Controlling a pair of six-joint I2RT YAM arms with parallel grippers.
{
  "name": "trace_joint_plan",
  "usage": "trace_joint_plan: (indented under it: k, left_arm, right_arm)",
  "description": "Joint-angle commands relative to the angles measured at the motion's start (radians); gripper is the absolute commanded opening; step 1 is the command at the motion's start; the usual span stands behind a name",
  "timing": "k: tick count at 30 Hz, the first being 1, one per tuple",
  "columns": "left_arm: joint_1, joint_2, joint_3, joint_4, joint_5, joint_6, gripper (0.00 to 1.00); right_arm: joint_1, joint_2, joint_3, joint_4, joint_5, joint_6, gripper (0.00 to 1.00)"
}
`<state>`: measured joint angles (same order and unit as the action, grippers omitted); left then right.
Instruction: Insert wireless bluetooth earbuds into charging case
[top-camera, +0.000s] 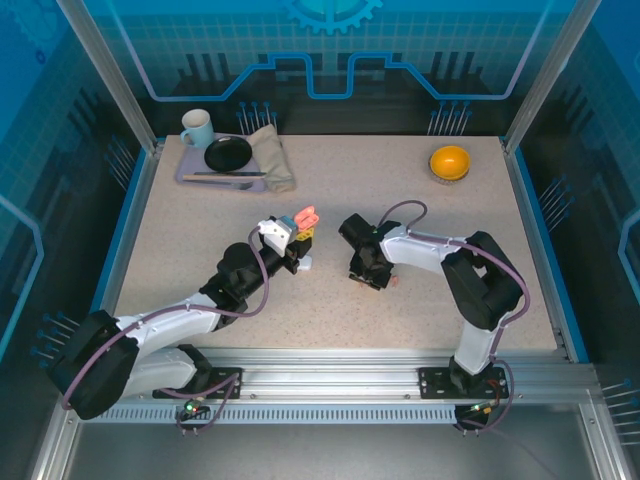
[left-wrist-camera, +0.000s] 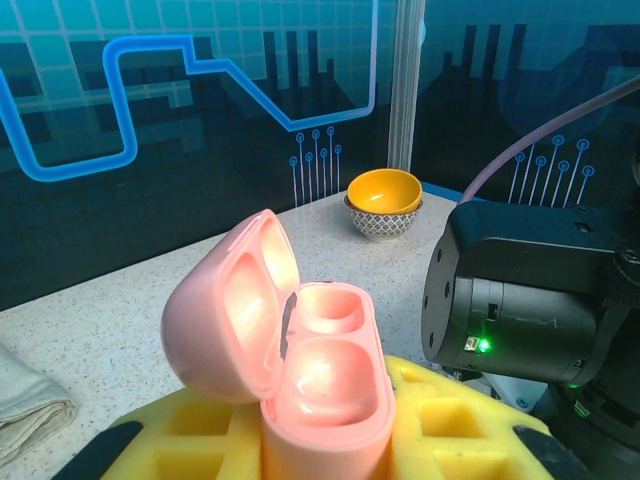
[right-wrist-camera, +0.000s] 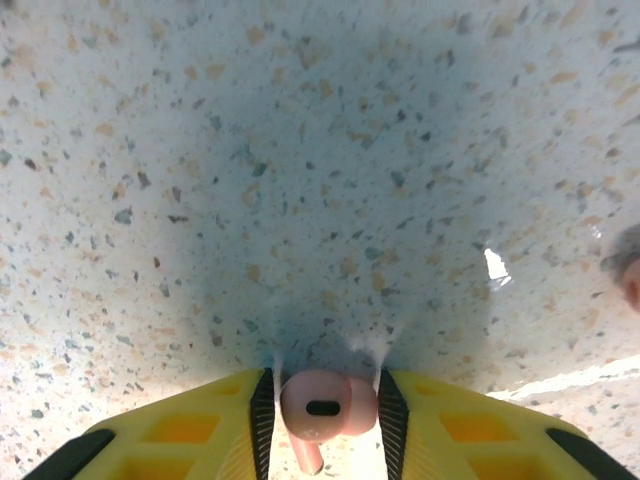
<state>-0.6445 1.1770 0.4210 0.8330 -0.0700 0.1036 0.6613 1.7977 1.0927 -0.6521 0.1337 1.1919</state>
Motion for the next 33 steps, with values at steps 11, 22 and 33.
trace_joint_plan:
  k: [11,22,33]
  left_arm:
    - [-0.005,0.002,0.045,0.018,0.026,-0.008,0.00]
    - [-0.005,0.010,0.042,0.036,0.029,-0.007,0.00]
    - [-0.005,0.016,0.040,0.050,0.035,-0.013,0.00]
  right_arm:
    - [-0.043,0.001,-0.002,0.008,0.014,0.032,0.35]
    - [-0.019,-0.046,-0.021,-0.045,-0.026,0.168,0.45]
    - [-0.015,-0.046,-0.030,-0.062,-0.027,0.394,0.45]
